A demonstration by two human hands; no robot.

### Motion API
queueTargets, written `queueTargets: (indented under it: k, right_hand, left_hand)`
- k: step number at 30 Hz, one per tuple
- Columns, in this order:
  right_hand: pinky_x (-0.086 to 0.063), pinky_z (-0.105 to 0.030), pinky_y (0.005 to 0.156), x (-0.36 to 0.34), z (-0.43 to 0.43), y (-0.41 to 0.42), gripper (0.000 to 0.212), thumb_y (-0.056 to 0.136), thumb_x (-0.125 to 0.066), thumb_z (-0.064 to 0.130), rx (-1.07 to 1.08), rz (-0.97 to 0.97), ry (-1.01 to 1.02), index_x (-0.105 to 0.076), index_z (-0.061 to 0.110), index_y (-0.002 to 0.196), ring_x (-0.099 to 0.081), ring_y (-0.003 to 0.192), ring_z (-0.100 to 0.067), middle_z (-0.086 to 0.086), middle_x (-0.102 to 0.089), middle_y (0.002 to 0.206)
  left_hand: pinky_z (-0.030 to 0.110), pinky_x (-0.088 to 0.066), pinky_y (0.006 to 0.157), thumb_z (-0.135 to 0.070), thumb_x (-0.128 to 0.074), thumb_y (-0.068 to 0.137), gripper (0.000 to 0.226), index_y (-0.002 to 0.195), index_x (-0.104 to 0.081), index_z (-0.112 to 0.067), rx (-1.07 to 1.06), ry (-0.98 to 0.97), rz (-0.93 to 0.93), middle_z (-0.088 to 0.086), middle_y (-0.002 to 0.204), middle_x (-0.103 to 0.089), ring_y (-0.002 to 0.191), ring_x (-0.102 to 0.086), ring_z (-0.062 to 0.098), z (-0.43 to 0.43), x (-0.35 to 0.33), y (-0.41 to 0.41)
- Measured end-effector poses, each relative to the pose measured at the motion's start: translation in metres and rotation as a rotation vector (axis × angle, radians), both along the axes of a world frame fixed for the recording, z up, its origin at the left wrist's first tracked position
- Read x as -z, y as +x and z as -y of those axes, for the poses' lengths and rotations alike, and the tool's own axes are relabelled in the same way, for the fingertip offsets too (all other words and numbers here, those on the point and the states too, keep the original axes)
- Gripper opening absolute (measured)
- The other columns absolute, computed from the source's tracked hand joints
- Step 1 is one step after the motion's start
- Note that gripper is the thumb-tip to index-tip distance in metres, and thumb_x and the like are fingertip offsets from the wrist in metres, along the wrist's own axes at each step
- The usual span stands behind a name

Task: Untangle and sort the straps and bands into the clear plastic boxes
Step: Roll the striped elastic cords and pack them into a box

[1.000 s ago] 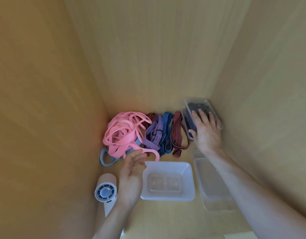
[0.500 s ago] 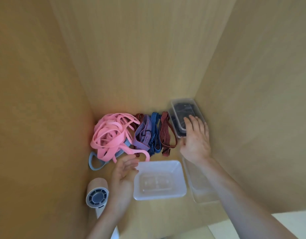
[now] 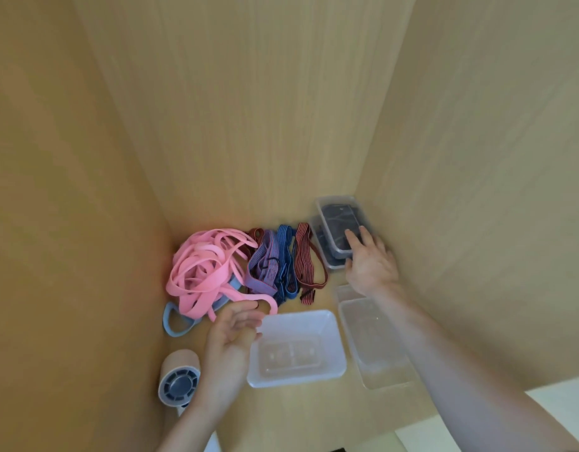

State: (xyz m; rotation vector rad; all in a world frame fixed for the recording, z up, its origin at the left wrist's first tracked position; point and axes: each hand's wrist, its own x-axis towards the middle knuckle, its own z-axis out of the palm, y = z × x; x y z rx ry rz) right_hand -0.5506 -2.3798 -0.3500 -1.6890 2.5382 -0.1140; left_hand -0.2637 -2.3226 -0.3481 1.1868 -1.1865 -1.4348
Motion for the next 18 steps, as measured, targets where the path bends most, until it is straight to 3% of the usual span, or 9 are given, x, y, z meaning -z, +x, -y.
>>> queueTargets:
  k: [5,12,15,18]
  right_hand:
    - [-0.033,-0.048,0.112,-0.002,0.002,0.002,0.076,0.092,-0.054,0.034,0.022,-0.018,0.025,-0.018,0.031,0.158,-0.024,0.145,-0.03,-0.002,-0.017,0.166]
    - [-0.022,-0.05,0.121,-0.007,0.007,-0.007,0.082,0.087,-0.058,0.03,0.011,0.2,0.02,-0.02,0.028,0.159,-0.012,0.152,-0.03,-0.002,-0.012,0.168]
    - [-0.016,-0.046,0.124,-0.003,-0.001,-0.005,0.078,0.084,-0.058,0.018,0.029,0.292,-0.163,-0.029,0.021,0.157,-0.009,0.154,-0.025,-0.002,-0.018,0.167]
    - [-0.026,-0.041,0.121,0.006,-0.024,0.011,0.062,0.08,-0.059,0.003,-0.03,0.373,-0.431,-0.051,0.009,0.141,-0.029,0.147,-0.027,-0.007,-0.039,0.156]
  left_hand:
    - [0.023,-0.055,0.07,0.019,-0.046,0.092,0.034,0.098,-0.064,-0.01,-0.022,0.009,0.041,0.013,0.095,-0.069,0.091,-0.063,0.021,0.004,0.001,-0.004]
    - [0.032,-0.056,0.077,0.017,-0.048,0.092,0.032,0.099,-0.066,-0.009,-0.095,0.033,0.11,0.002,0.087,-0.073,0.088,-0.068,0.015,0.014,-0.005,-0.022]
    - [0.035,-0.056,0.08,0.015,-0.052,0.09,0.029,0.098,-0.066,-0.009,-0.149,0.067,0.107,0.003,0.086,-0.073,0.087,-0.067,0.019,0.021,-0.007,-0.032]
    - [0.04,-0.054,0.082,-0.002,-0.062,0.077,0.02,0.096,-0.067,-0.006,-0.183,0.082,0.07,0.005,0.084,-0.073,0.084,-0.067,0.02,0.025,-0.009,-0.041]
